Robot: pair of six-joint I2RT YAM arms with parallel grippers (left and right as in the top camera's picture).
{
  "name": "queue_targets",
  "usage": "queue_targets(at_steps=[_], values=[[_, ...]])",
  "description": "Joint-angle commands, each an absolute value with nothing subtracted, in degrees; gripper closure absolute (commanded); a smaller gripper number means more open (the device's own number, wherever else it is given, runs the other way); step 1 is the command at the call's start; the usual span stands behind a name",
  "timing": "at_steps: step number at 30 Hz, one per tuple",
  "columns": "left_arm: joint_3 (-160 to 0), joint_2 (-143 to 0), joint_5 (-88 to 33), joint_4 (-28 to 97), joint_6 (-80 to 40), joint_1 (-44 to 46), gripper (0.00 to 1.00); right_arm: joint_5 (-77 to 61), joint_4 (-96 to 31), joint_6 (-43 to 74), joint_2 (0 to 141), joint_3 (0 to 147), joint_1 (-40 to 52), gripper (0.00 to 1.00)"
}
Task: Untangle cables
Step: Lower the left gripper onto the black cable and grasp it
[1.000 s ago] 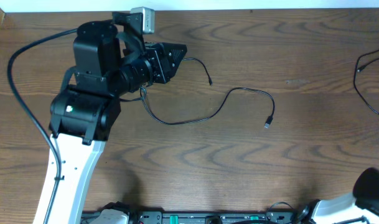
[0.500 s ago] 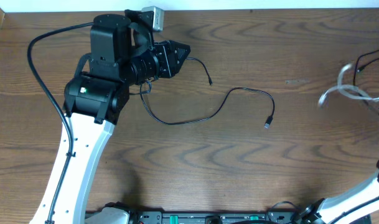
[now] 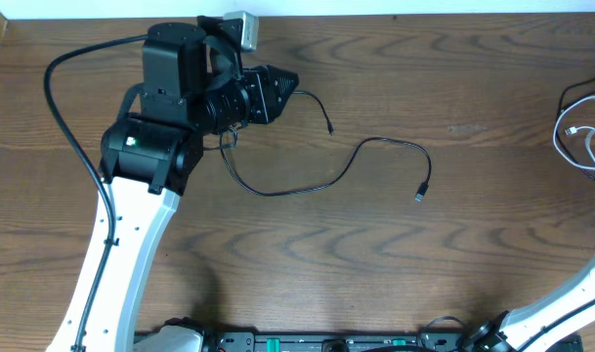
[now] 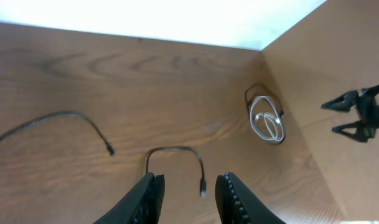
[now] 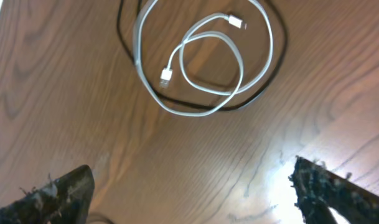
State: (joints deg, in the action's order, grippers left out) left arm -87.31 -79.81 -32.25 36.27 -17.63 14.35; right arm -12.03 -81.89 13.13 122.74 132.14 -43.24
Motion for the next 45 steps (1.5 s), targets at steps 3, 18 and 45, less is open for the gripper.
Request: queue_targets(at_steps=[3,18,45], values=[[-87.99,-84.25,-28.64,40.27,-11.77,14.22,0.67,-16.19,-83.79,9.39,121.36,132.33,-40.58,0.01],[-87.99,-106.78,-21.37,47.31,15.51,25.15,0.60,-25.85,-85.56,-0.97,121.30,132.33,-30.74,0.01],[-86.78,-119.92,-18.39,45.21,20.36,30.30,0.55,-27.81,-86.59,-2.46,121.30,132.31,-29.02,0.01]])
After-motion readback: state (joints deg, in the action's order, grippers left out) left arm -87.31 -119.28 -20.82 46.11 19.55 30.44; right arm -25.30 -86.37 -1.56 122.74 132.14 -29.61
